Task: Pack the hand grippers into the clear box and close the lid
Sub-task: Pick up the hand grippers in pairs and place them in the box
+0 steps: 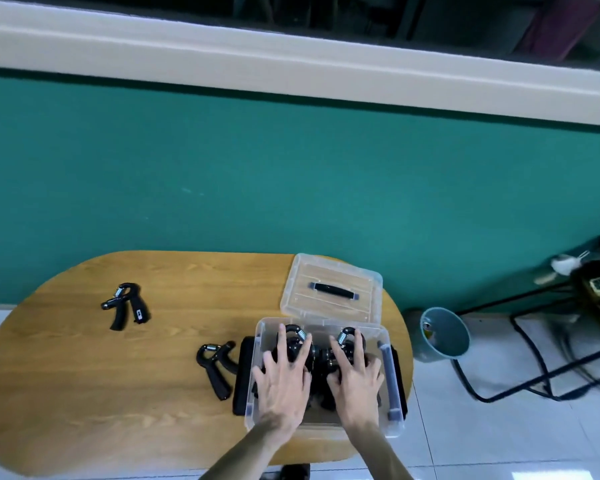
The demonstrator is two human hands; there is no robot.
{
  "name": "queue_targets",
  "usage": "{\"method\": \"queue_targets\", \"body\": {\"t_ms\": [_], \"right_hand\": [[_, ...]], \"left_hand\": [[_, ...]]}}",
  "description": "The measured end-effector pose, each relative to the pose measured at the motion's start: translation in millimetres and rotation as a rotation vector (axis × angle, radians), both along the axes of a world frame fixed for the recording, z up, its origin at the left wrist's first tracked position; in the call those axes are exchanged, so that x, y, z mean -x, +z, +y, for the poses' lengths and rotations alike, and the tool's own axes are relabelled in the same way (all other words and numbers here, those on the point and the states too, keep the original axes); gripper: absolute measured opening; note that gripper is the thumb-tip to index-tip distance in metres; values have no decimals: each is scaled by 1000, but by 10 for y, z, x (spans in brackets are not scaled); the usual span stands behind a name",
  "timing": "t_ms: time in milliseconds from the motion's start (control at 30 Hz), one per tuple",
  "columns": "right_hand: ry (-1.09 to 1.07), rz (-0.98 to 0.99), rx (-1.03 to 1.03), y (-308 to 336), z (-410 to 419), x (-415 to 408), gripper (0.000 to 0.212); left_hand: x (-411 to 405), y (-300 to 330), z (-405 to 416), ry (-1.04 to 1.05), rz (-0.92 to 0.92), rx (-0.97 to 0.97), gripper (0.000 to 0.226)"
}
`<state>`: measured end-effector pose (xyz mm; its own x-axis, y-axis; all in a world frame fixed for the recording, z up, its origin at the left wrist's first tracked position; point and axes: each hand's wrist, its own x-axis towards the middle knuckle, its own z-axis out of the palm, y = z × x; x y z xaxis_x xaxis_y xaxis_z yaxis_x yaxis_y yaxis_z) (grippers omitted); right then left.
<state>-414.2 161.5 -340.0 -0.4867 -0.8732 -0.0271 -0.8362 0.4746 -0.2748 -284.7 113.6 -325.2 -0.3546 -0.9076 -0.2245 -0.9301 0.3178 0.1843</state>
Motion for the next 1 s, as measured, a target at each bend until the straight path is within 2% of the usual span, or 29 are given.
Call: {"method": "queue_targets", "body": {"t_ms": [333,467,1000], "right_hand": [[91,-174,-189,-421,-65,453,73],[93,-225,-200,-589,-142,508,70],[128,-190,-172,-921,-141,608,73]], "left_hand": [[394,-416,32,79,-73,-89,69],[468,-601,-23,118,-98,-110,69],[623,-858,-100,193,-154,-195,72]]}}
